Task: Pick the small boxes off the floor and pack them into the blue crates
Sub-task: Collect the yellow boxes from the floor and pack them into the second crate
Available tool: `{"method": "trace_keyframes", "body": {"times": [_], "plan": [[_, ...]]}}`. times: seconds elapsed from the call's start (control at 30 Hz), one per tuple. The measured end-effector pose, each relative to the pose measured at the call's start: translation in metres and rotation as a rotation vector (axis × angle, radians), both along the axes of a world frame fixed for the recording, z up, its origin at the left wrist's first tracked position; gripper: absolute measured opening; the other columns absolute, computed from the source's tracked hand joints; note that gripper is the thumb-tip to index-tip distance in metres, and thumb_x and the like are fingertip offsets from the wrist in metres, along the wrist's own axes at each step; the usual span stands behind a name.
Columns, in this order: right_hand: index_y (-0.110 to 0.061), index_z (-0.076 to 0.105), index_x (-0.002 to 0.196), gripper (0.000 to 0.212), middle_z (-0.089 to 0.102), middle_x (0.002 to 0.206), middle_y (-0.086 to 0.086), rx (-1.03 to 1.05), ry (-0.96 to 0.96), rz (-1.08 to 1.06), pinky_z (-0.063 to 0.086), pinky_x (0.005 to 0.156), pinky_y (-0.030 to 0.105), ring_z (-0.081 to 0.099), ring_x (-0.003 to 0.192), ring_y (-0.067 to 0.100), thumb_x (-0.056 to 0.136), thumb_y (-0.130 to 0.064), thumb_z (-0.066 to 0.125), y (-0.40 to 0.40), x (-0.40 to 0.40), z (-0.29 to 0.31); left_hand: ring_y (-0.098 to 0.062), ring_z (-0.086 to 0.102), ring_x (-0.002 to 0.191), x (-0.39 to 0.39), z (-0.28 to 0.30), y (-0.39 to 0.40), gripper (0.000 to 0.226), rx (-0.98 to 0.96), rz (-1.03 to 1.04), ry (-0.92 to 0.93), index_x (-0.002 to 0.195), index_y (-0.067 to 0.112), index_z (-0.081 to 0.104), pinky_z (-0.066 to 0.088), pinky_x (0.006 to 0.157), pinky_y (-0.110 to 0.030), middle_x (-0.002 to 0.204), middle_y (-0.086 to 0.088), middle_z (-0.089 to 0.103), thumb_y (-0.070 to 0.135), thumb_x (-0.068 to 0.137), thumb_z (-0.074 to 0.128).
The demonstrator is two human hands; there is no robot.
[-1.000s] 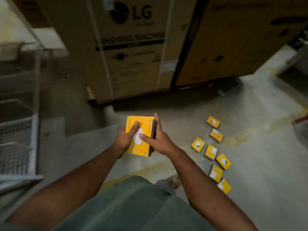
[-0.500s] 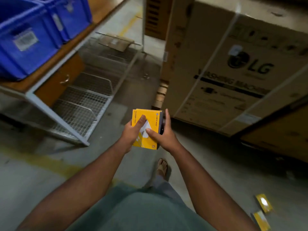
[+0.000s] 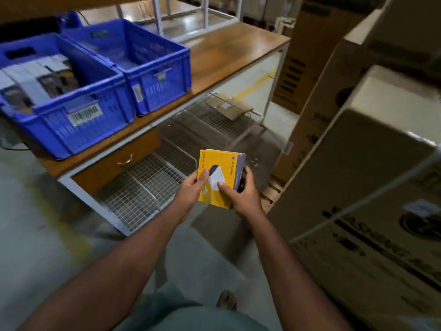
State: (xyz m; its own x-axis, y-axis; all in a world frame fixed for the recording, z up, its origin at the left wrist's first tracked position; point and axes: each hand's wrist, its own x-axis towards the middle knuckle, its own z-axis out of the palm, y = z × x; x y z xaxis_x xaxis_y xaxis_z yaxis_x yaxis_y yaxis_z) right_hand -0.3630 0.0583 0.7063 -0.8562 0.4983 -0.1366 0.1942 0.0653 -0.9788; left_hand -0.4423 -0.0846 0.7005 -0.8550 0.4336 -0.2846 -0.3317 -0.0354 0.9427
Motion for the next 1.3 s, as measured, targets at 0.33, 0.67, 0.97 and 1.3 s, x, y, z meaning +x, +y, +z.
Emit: {"method": "trace_keyframes", "body": {"times": [0.33, 0.67, 0.97, 1.3], "plan": [[-0.039, 0.037, 0.142, 0.074, 0.062, 0.126, -0.022, 0.064, 0.277, 0.268, 0.055, 0.088, 0.022, 0.064, 0.109, -0.010, 0.085, -0.027, 0.083, 0.025, -0.199, 0.082, -0.019, 0.062, 0.126, -0.174, 0.083, 0.016, 0.041, 0.066, 0.291, 0.303, 0.133, 0.019, 0.065, 0.046, 0.110, -0.054, 0.130, 0.001, 0.070, 0.043, 0.102, 0.055], [-0.044, 0.032, 0.127, 0.080, 0.067, 0.119, -0.011, 0.163, 0.295, 0.391, 0.061, 0.089, 0.049, 0.070, 0.103, 0.009, 0.062, -0.050, 0.079, 0.002, -0.413, 0.157, -0.029, 0.069, 0.114, -0.378, 0.157, -0.020, 0.032, 0.124, 0.382, 0.480, 0.131, 0.012, 0.063, 0.057, 0.095, -0.045, 0.124, -0.011, 0.072, 0.027, 0.107, 0.047], [-0.032, 0.036, 0.122, 0.075, 0.069, 0.105, -0.011, 0.319, 0.244, 0.466, 0.058, 0.078, 0.046, 0.070, 0.092, 0.015, 0.066, -0.052, 0.083, -0.034, -0.576, 0.173, 0.001, 0.069, 0.103, -0.524, 0.185, -0.069, 0.020, -0.079, 0.457, 0.548, 0.124, 0.020, 0.061, 0.056, 0.088, -0.021, 0.118, 0.004, 0.070, 0.020, 0.106, 0.052], [-0.023, 0.031, 0.116, 0.078, 0.067, 0.107, 0.006, 0.599, 0.034, 0.578, 0.058, 0.077, 0.048, 0.068, 0.092, 0.036, 0.065, -0.059, 0.077, -0.073, -0.756, 0.125, -0.032, 0.054, 0.131, -0.648, 0.124, -0.128, 0.070, -1.163, 0.513, 0.525, 0.151, 0.019, 0.047, 0.043, 0.104, -0.035, 0.145, -0.013, 0.055, 0.025, 0.087, 0.076]]}}
